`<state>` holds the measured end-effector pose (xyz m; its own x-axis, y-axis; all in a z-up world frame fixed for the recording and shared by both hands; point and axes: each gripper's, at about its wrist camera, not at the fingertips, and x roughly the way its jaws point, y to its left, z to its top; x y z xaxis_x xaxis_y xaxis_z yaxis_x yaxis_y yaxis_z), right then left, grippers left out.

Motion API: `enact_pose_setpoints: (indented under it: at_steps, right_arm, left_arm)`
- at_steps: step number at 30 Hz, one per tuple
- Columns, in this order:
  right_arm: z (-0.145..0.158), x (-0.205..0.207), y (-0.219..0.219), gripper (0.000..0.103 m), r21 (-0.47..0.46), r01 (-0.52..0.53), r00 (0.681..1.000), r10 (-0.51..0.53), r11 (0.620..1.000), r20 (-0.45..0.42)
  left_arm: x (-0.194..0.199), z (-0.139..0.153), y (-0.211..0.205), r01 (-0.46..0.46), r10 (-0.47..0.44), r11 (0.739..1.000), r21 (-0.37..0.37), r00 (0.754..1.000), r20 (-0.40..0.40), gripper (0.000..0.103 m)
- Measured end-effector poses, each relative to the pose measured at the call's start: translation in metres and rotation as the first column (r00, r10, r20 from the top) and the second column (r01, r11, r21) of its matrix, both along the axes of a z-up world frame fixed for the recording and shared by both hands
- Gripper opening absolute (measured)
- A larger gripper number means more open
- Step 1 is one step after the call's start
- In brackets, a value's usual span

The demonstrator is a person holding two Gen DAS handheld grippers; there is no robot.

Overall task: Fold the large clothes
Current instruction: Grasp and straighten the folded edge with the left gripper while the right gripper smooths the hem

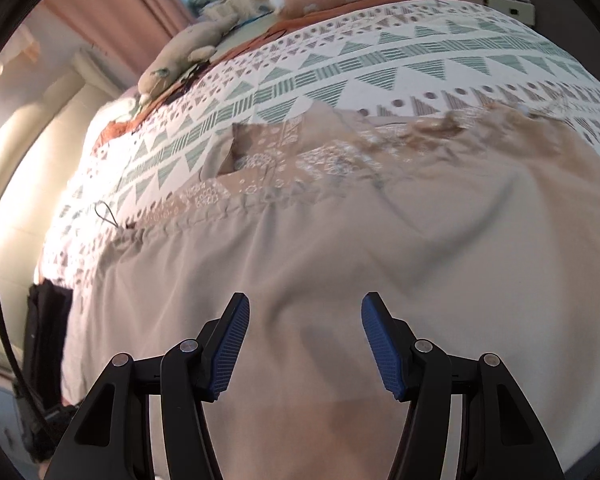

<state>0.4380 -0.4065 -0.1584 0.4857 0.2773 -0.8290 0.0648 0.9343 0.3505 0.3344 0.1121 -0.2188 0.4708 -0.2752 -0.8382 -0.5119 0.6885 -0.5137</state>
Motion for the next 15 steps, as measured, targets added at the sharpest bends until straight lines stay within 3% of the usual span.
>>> enact_pose_setpoints:
  at_steps: [4, 9, 10, 12, 14, 15]
  right_arm:
    - [-0.014, 0.033, 0.024, 0.059, -0.071, -0.041, 0.999, 0.039, 0.997, -0.028]
    - [-0.033, 0.074, 0.045, 0.05, -0.15, -0.071, 0.995, 0.058, 0.986, -0.086]
    - [-0.036, 0.082, 0.049, 0.046, -0.153, -0.084, 0.993, 0.07, 0.985, -0.097]
    - [-0.042, 0.093, 0.056, 0.023, -0.189, -0.102, 0.991, 0.083, 0.977, -0.108]
    - [-0.044, 0.099, 0.061, 0.006, -0.198, -0.121, 0.99, 0.104, 0.973, -0.097]
    - [-0.042, 0.101, 0.062, 0.004, -0.205, -0.124, 0.99, 0.107, 0.971, -0.093]
  left_arm:
    - [0.001, -0.001, 0.003, -0.004, 0.004, 1.0, -0.021, 1.0, -0.004, 0.022]
    - [0.002, -0.003, 0.005, -0.007, 0.007, 1.0, -0.031, 1.0, -0.003, 0.022]
    - [0.002, -0.003, 0.005, -0.009, 0.009, 0.999, -0.032, 1.0, -0.003, 0.022]
    - [0.002, -0.003, 0.005, -0.016, 0.016, 0.999, -0.036, 1.0, -0.005, 0.022]
    - [0.002, -0.003, 0.005, -0.017, 0.017, 0.999, -0.037, 1.0, -0.003, 0.022]
    - [0.001, -0.003, 0.006, -0.019, 0.019, 0.999, -0.04, 1.0, -0.001, 0.022]
